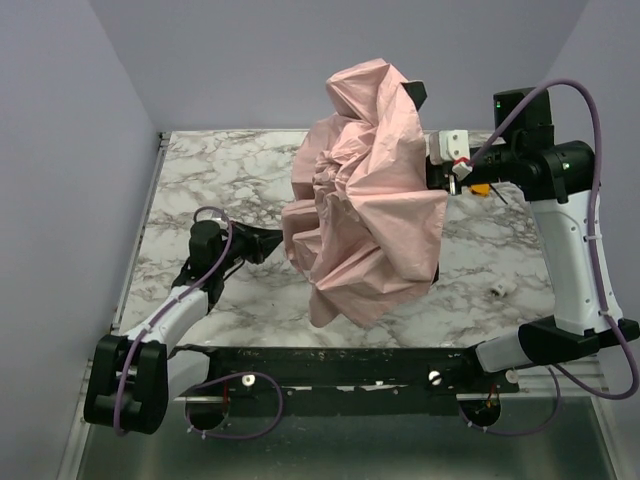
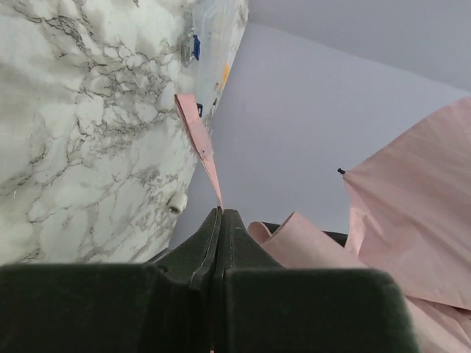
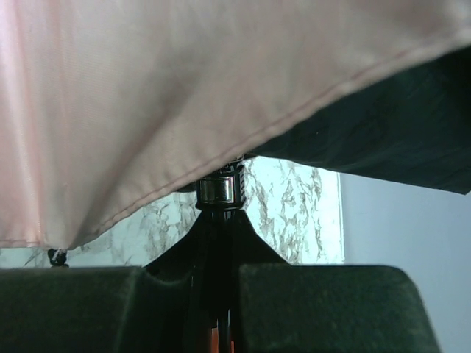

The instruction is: Put away the umbrella

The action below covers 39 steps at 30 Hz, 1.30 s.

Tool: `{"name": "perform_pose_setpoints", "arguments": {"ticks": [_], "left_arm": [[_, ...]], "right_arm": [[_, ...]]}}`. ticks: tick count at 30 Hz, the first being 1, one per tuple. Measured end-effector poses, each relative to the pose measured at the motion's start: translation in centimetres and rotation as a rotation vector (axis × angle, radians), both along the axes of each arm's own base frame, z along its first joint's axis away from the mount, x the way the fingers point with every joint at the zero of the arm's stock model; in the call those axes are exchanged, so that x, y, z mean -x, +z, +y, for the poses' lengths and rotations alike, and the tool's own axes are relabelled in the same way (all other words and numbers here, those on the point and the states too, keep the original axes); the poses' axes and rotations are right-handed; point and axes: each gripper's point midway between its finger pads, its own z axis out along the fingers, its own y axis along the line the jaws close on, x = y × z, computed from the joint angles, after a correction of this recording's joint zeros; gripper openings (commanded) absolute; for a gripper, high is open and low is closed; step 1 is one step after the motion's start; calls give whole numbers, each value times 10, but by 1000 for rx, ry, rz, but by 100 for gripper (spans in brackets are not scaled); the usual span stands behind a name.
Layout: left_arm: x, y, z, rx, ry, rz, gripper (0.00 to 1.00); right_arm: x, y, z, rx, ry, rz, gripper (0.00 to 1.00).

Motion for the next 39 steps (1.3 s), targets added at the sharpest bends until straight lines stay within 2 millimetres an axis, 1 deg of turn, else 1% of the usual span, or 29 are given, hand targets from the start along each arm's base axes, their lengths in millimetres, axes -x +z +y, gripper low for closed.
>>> {"name": "perform_pose_setpoints", "arguments": {"ticks": [2, 5, 9, 12, 15, 18, 22, 26, 30, 34, 36, 39], "left_arm": [[-2, 2, -3, -8, -24, -10, 0], [-8, 11, -8, -24, -60, -42, 0], [-17, 29, -13, -48, -98, -101, 0], [-23, 38, -15, -68, -115, -137, 0], [-27, 40, -16, -85, -126, -150, 0], [-36, 37, -19, -105, -146, -142, 0], [-49, 36, -27, -127, -179, -127, 0], [-60, 42, -38, -141, -220, -144, 0], [-68, 50, -44, -145, -255, -172, 0], [-68, 56, -48, -152, -290, -214, 0], [-66, 61, -50, -156, -314, -247, 0], [-66, 65, -56, -162, -353, -291, 0]], "right_arm": [[1, -5, 0, 5, 6, 16, 0], [1, -15, 0, 19, 14, 36, 0], [7, -32, -2, 50, 33, 78, 0], [10, -45, -3, 68, 47, 103, 0], [16, -60, -4, 80, 65, 132, 0], [22, -70, -3, 84, 84, 154, 0], [36, -83, 4, 93, 134, 180, 1], [52, -100, 14, 115, 195, 224, 0], [61, -118, 18, 138, 222, 277, 0], [61, -133, 17, 173, 201, 322, 0], [60, -144, 18, 193, 189, 341, 0], [67, -166, 28, 248, 206, 372, 0]]}}
